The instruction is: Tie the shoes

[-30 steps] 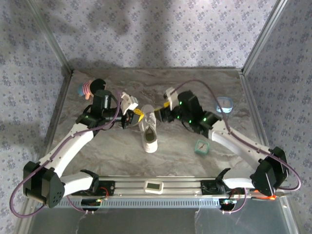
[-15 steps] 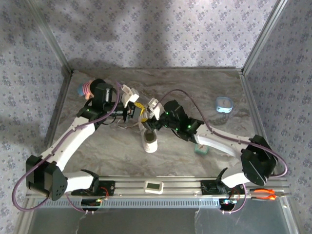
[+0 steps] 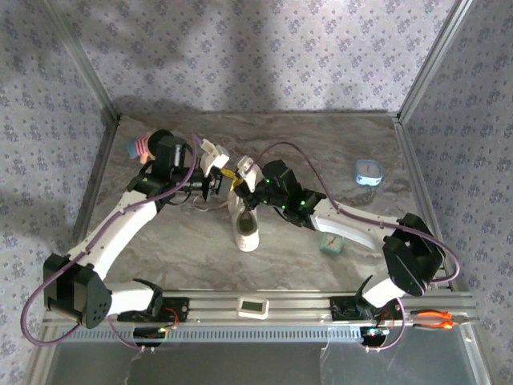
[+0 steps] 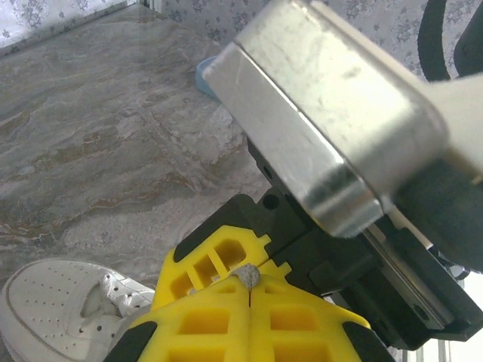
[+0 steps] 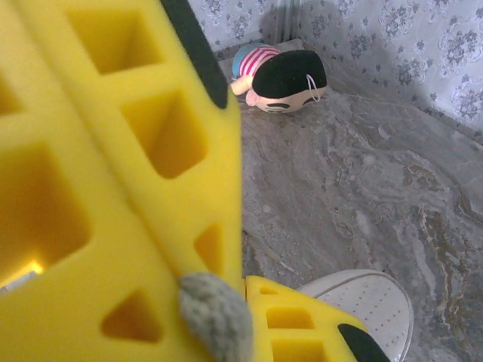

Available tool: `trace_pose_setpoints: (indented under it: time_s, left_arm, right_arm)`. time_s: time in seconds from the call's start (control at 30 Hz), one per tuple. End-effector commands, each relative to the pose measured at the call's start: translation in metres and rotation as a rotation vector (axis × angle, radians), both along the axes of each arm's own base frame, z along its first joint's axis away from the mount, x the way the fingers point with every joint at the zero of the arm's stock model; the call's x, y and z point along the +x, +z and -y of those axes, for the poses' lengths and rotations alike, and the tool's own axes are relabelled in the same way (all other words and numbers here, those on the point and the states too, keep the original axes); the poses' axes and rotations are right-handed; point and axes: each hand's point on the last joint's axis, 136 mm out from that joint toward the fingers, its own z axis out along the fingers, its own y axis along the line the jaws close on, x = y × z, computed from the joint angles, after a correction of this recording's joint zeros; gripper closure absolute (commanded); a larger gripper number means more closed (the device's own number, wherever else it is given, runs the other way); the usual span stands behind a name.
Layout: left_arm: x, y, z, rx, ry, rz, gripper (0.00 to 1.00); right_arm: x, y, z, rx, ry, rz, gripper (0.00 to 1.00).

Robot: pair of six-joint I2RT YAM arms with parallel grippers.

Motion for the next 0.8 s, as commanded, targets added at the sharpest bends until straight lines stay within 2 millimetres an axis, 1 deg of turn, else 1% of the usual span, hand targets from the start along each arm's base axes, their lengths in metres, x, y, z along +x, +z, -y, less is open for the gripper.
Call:
trace_pose_setpoints:
  time_s: [0.0, 0.1, 0.17, 0.23, 0.3, 0.37, 0.4, 0.47, 0.53, 0.63, 0.77]
  left_arm:
    - [0.001, -0.003, -0.004, 0.024, -0.016, 0.027, 0.85]
    - [0.003, -0.002, -0.011, 0.035, -0.009, 0.049, 0.65]
    - [0.006, -0.001, -0.019, 0.042, 0.012, 0.065, 0.54]
    - [0.012, 0.003, -0.030, 0.046, 0.058, 0.071, 0.44]
    - [0.021, 0.005, -0.044, 0.056, 0.132, 0.060, 0.41]
    - [0.036, 0.000, -0.063, 0.076, 0.258, -0.002, 0.39]
    - [0.045, -0.007, -0.073, 0.088, 0.324, -0.051, 0.39]
    - [0.061, -0.028, -0.094, 0.136, 0.476, -0.175, 0.41]
    - [0.072, -0.058, -0.110, 0.204, 0.594, -0.303, 0.43]
    - [0.082, -0.099, -0.127, 0.292, 0.721, -0.416, 0.44]
    - [0.094, -0.137, -0.141, 0.374, 0.811, -0.475, 0.43]
  right_arm:
    - [0.002, 0.020, 0.008, 0.037, -0.026, 0.014, 1.00]
    - [0.001, 0.017, 0.008, 0.030, -0.014, -0.001, 1.00]
    - [0.000, 0.012, 0.009, 0.020, -0.009, -0.010, 1.00]
    - [-0.001, 0.006, 0.010, 0.009, -0.004, -0.025, 1.00]
    - [-0.001, 0.002, 0.011, 0.011, -0.002, -0.036, 1.00]
    - [-0.002, 0.000, 0.012, 0.011, -0.003, -0.050, 1.00]
    - [-0.002, -0.001, 0.012, 0.009, -0.002, -0.054, 1.00]
    - [-0.002, -0.001, 0.011, 0.007, -0.003, -0.066, 1.00]
    - [-0.002, -0.002, 0.012, 0.001, -0.011, -0.084, 1.00]
    - [0.000, -0.005, 0.013, -0.013, -0.030, -0.105, 1.00]
    - [0.003, -0.006, 0.012, -0.029, -0.053, -0.134, 1.00]
